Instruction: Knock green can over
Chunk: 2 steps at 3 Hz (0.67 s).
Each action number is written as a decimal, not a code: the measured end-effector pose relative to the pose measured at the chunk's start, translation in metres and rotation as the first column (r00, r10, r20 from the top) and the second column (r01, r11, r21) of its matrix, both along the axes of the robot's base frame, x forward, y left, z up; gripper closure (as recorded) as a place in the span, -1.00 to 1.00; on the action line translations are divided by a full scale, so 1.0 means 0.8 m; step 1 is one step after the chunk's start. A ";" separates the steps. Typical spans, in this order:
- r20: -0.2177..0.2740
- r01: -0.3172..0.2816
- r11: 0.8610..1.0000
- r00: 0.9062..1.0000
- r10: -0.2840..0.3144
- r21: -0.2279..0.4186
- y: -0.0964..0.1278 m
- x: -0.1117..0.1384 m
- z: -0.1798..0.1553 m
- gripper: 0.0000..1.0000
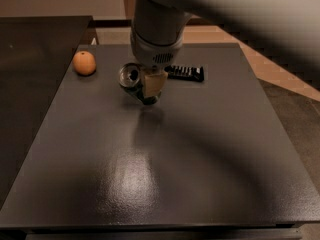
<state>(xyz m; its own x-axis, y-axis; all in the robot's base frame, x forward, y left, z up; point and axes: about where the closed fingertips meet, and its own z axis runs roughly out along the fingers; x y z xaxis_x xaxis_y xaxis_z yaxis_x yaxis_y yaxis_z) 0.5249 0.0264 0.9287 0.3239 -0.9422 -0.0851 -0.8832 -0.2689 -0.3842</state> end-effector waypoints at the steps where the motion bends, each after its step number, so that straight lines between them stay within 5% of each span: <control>1: 0.027 -0.045 0.998 0.999 0.046 -0.052 0.002 -0.005 -0.003 0.63; 2: 0.027 -0.093 0.991 0.995 0.096 -0.101 0.009 -0.014 -0.015 0.16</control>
Offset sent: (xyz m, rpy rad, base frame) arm -0.0175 0.0141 -0.0276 -0.1596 -0.0269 0.1544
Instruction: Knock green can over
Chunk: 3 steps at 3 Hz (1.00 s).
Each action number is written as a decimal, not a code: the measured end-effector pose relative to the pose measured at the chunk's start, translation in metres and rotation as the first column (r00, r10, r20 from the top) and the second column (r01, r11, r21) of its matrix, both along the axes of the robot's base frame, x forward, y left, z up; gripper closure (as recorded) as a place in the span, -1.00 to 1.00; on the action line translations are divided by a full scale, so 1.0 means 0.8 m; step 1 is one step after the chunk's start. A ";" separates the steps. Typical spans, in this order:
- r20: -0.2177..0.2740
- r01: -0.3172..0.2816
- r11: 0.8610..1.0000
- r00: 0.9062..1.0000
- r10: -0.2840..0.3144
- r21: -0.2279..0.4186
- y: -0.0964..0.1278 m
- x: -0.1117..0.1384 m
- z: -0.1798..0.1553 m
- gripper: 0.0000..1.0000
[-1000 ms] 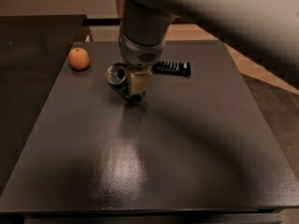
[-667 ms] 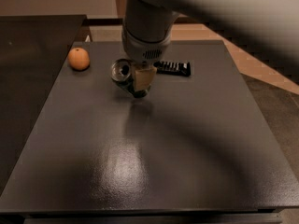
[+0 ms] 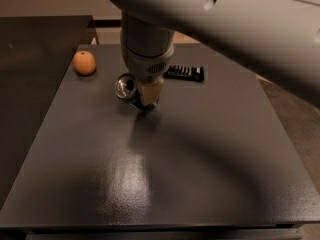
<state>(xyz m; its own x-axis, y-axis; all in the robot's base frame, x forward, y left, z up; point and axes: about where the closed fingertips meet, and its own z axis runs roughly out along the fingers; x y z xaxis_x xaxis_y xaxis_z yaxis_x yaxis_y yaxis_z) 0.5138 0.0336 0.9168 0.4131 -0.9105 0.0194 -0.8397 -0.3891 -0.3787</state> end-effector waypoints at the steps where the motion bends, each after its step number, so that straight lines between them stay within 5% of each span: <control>1: 0.001 -0.028 0.999 1.000 0.028 -0.026 0.004 -0.006 -0.008 -0.30; 2: 0.005 -0.027 0.999 1.000 0.027 -0.025 0.004 -0.007 -0.005 -0.76; 3: 0.008 -0.027 0.999 1.000 0.027 -0.025 0.003 -0.008 -0.004 -1.00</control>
Offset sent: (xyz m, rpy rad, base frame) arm -0.0045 0.0030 -0.0056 -0.0239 -0.0014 0.0257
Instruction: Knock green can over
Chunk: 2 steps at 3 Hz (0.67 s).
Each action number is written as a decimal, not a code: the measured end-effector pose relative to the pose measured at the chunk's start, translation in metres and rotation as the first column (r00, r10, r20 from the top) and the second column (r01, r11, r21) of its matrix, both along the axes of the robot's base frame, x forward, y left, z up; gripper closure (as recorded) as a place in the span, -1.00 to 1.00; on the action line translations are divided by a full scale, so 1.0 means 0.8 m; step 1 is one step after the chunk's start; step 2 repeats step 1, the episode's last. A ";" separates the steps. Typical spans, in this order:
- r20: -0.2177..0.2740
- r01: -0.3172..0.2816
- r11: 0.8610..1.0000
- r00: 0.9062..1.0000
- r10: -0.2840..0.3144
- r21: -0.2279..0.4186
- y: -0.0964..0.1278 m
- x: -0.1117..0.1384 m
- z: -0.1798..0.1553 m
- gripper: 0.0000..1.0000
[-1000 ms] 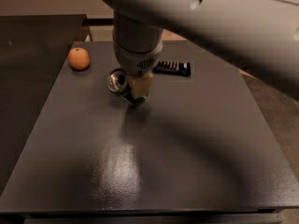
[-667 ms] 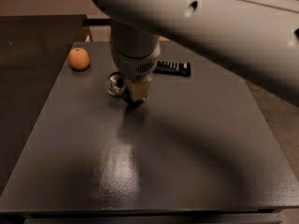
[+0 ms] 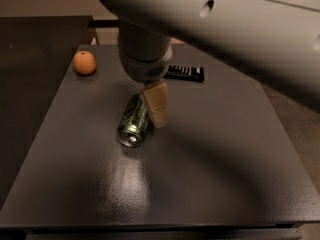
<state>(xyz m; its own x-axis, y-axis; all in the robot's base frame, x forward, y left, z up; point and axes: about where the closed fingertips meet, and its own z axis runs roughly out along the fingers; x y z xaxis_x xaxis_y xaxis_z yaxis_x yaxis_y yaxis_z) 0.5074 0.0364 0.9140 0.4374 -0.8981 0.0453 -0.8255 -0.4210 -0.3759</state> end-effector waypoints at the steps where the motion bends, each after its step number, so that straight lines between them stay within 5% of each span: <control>1: 0.000 0.000 1.000 1.000 0.000 0.000 0.000 0.000 0.000 -1.00; 2: 0.000 0.000 1.000 1.000 0.000 0.000 0.000 0.000 0.000 -1.00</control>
Offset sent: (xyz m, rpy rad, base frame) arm 0.0000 0.0000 0.0000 0.0000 0.0000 0.0000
